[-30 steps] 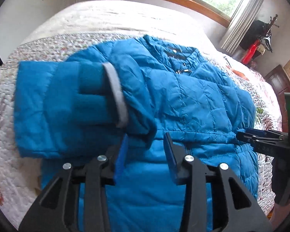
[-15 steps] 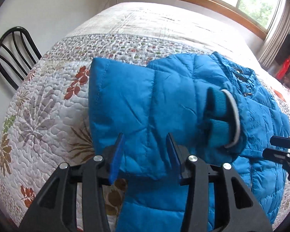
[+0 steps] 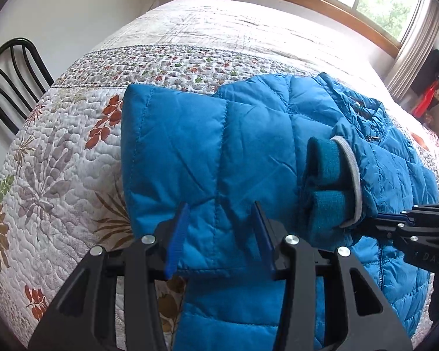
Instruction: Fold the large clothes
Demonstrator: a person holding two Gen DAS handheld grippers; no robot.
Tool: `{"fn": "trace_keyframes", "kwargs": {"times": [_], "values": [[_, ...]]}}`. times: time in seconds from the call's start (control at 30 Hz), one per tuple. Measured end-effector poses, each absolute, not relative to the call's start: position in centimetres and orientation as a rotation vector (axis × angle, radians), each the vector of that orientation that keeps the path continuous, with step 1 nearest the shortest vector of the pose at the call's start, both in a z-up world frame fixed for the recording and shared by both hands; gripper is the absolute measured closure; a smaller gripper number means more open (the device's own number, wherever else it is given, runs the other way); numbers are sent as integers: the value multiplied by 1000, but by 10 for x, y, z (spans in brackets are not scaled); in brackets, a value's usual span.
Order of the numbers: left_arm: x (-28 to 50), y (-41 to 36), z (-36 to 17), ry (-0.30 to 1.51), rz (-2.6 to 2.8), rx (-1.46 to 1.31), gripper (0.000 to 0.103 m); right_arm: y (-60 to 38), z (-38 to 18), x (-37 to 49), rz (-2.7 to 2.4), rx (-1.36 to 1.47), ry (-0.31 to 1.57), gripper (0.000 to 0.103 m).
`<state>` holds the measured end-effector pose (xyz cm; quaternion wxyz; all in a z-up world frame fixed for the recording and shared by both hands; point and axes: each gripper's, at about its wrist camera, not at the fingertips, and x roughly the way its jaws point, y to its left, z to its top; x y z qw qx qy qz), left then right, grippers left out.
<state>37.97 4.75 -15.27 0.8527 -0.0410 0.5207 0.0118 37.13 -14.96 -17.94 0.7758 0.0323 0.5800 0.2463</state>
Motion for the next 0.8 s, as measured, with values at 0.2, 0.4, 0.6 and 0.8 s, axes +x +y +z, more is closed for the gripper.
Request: {"fn": "trace_keyframes", "kwargs": {"times": [0.2, 0.4, 0.6, 0.8], "values": [[375, 31, -141, 1063, -16, -80, 59, -194, -161, 358, 457, 79, 1204, 98], [378, 1, -135, 1048, -70, -59, 59, -266, -154, 346, 299, 152, 1192, 98], [387, -32, -155, 1098, -118, -35, 59, -327, -172, 337, 190, 223, 1232, 103], [394, -48, -187, 1142, -86, 36, 59, -359, -202, 337, 130, 313, 1278, 103]]}}
